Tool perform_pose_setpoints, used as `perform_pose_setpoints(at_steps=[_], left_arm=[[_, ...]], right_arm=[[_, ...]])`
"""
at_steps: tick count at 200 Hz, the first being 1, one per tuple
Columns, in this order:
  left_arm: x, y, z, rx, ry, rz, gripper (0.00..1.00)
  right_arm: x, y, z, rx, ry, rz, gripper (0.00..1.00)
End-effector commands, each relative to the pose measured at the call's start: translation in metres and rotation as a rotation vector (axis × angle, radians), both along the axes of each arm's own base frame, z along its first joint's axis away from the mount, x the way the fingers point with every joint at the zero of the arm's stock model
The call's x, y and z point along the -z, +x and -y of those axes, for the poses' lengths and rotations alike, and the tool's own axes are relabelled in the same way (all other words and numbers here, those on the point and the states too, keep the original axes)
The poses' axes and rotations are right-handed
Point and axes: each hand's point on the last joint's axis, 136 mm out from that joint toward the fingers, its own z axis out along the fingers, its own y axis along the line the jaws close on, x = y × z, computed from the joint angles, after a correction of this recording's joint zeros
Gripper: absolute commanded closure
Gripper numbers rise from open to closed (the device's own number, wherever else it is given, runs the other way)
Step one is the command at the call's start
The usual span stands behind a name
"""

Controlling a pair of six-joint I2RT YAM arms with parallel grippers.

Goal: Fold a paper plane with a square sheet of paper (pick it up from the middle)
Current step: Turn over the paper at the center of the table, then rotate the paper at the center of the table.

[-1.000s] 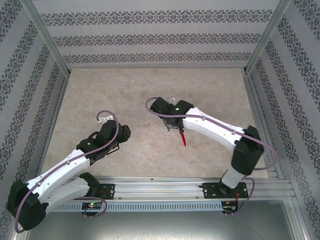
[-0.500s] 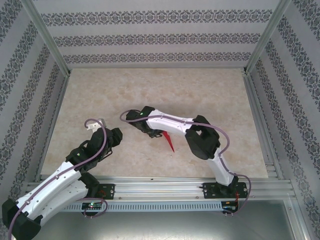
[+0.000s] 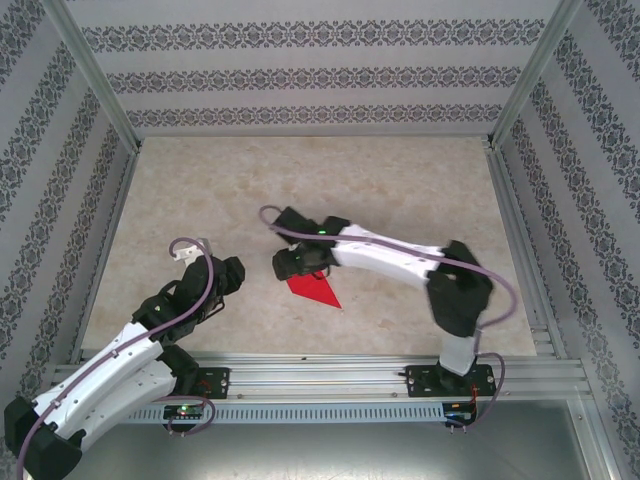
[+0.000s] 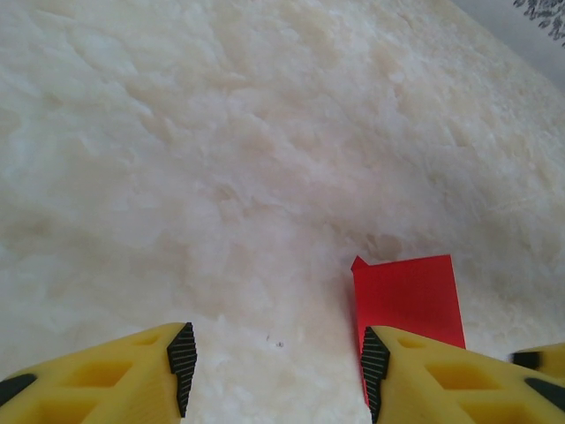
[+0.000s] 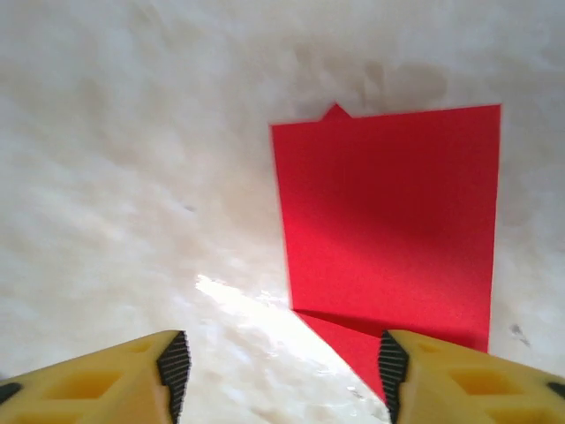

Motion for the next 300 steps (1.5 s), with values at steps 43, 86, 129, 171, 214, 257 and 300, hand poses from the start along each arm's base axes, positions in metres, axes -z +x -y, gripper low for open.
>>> perform_pose_setpoints(at_steps=[43, 86, 129, 171, 214, 257, 300], left_arm=[[0.016, 0.016, 0.041, 0.146, -0.035, -0.115, 0.44], [0.028, 0.021, 0.068, 0.242, -0.058, -0.209, 0.42], [0.034, 0.023, 0.079, 0.284, -0.063, -0.251, 0.40], [0.038, 0.027, 0.095, 0.339, -0.082, -0.279, 0.40], [0.045, 0.029, 0.113, 0.398, -0.126, -0.324, 0.40], [0.055, 0.029, 0.123, 0.429, -0.146, -0.373, 0.40], [0.061, 0.032, 0.132, 0.441, -0.181, -0.396, 0.40]], right_arm=[[-0.001, 0.021, 0.016, 0.009, 0.535, -0.211, 0.77], [0.042, 0.046, 0.016, 0.090, 0.474, -0.275, 0.78], [0.088, 0.056, 0.035, 0.250, 0.433, -0.309, 0.78], [0.119, 0.050, 0.073, 0.530, 0.423, -0.287, 0.78], [0.087, 0.054, 0.075, 0.515, 0.518, -0.204, 0.74], [0.014, 0.047, 0.084, 0.318, 0.524, -0.075, 0.71], [0.004, 0.004, 0.076, 0.174, 0.540, -0.118, 0.93]])
